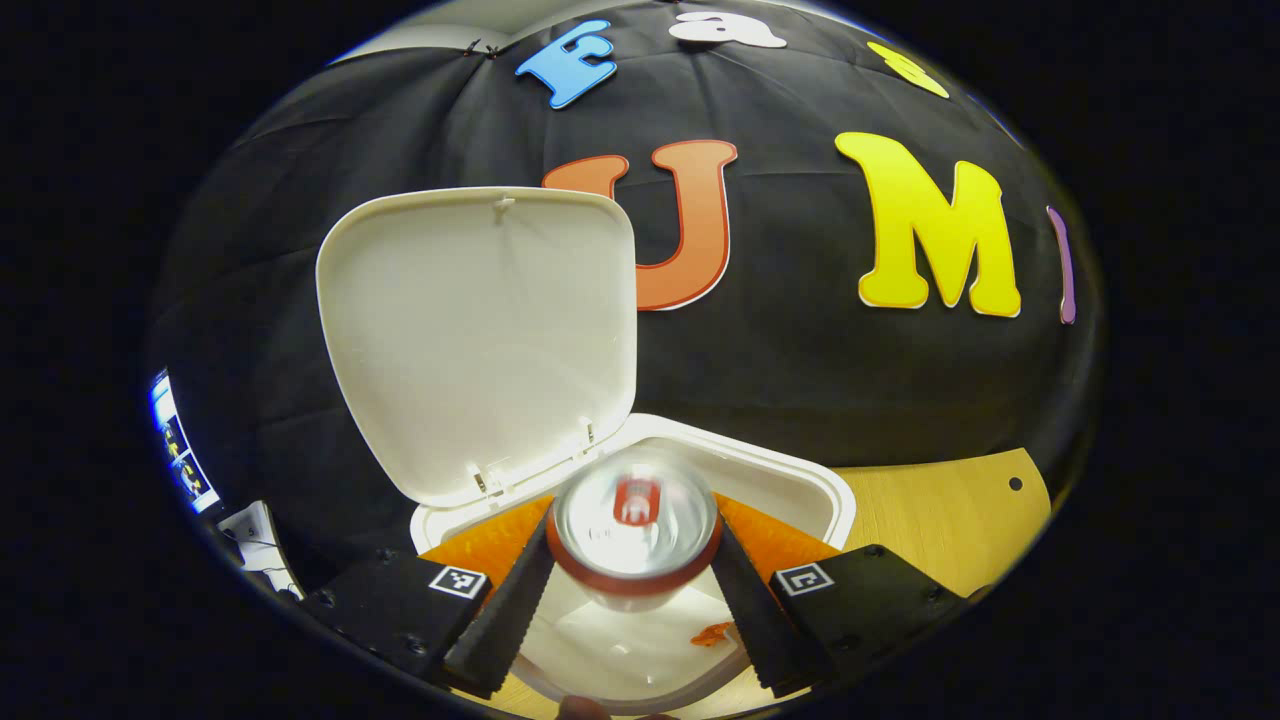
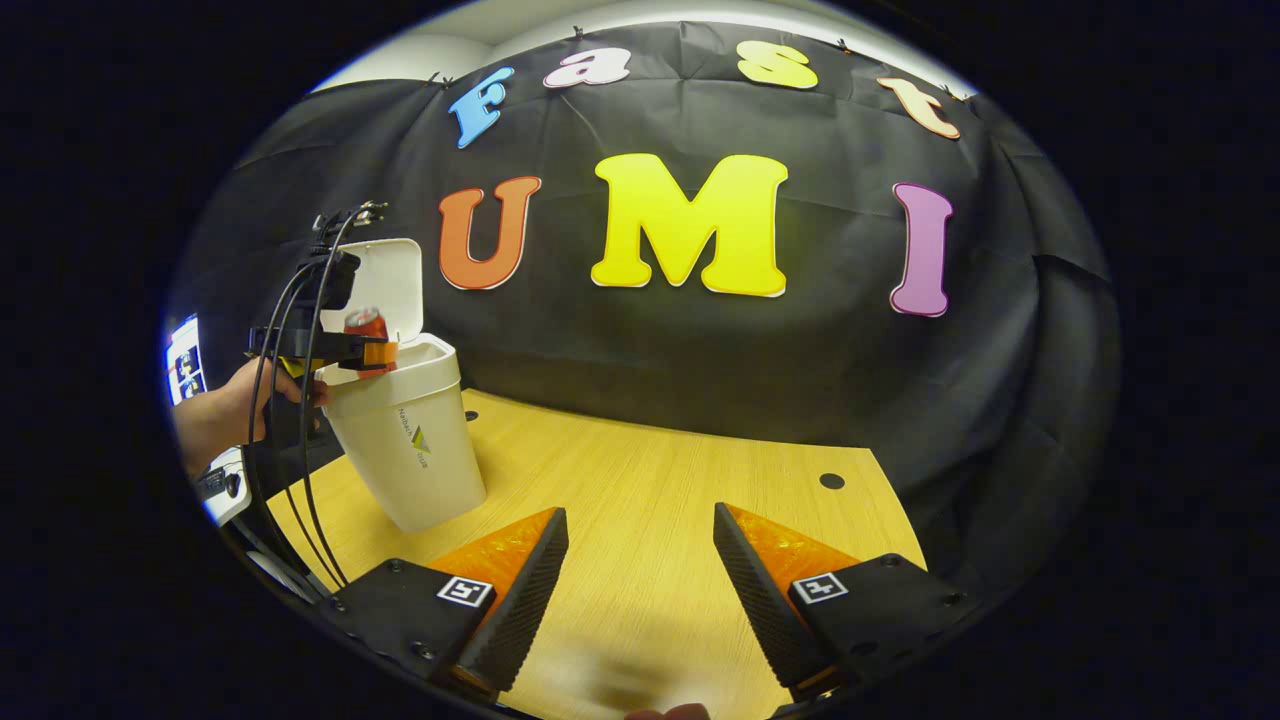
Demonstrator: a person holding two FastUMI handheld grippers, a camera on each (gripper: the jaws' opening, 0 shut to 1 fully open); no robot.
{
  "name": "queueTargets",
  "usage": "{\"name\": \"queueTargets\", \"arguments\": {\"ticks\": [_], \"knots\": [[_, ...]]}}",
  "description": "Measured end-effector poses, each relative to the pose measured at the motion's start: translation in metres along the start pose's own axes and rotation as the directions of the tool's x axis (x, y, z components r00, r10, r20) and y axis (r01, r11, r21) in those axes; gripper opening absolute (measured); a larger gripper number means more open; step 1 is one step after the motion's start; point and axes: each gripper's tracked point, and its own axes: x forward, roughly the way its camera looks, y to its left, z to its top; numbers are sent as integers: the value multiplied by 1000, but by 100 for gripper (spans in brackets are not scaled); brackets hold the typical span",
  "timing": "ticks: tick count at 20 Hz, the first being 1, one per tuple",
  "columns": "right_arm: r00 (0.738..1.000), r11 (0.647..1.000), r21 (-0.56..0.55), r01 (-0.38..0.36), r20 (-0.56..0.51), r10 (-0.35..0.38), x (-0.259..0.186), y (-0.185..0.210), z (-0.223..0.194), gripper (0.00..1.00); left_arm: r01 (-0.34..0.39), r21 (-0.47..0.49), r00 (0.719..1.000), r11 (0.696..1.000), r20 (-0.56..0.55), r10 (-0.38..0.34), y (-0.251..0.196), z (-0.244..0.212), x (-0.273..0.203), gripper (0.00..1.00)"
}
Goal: Press the lid of the desktop garbage bin to open it, pick up the crumpled paper on the desktop and throw it into the bin, then pick up the pop can on the desktop and drop it into the bin, and finally close the garbage bin lid.
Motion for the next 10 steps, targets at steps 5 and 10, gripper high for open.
{"name": "queueTargets", "arguments": {"ticks": [5, 10], "knots": [[1000, 1000, 16, -5, -2, 5, -2, -2, 0, 92, -39, -31, 998, 999, 44, 40, 0, 26, -18, 93], [999, 999, 32, -25, 26, 24, -2, -8, 17, 93, -88, -108, 987, 990, 127, 101, -4, 89, -25, 92]]}}
